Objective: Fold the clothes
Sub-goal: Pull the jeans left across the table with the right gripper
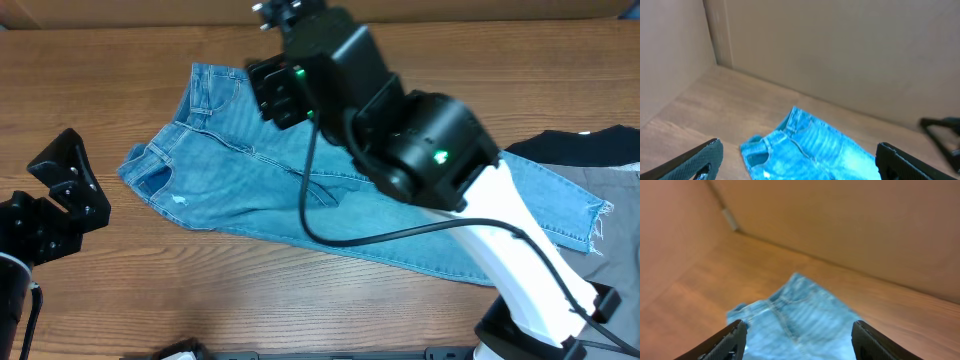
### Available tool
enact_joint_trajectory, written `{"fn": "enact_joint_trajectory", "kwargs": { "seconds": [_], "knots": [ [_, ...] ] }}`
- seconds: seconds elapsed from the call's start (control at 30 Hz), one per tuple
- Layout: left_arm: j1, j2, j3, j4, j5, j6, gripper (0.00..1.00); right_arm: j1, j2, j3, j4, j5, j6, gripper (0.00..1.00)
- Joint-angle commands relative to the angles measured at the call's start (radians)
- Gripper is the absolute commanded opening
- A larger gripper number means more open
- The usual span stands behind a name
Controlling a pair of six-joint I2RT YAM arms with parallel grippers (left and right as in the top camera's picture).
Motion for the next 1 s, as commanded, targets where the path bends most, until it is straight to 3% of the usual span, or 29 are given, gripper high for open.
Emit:
{"fn": "enact_joint_trajectory", "kwargs": {
  "seconds": [0.0, 0.27, 0.77, 0.97],
  "knots": [
    [0.008, 0.056, 0.0, -0.024, -0.005, 0.023, 1.0, -0.054, -0.097, 0.014, 0.006, 0.057, 0.023, 0.72],
    [0.001, 0.334, -0.063, -0.173, 0.047, 0.124, 0.97, -0.09, -0.232, 0.014, -0.014, 0.05, 0.065, 0.78],
    [0.002, 0.833, -0.229, -0.069, -0.059, 0.119, 0.89, -0.091, -0.296, 0.014, -0.25, 0.05, 0.17, 0.82],
    [0.002, 1.014, -0.229, 0.01, -0.167, 0.082, 0.91, -0.095, -0.289, 0.014, -0.322, 0.055, 0.173, 0.86]
  ]
}}
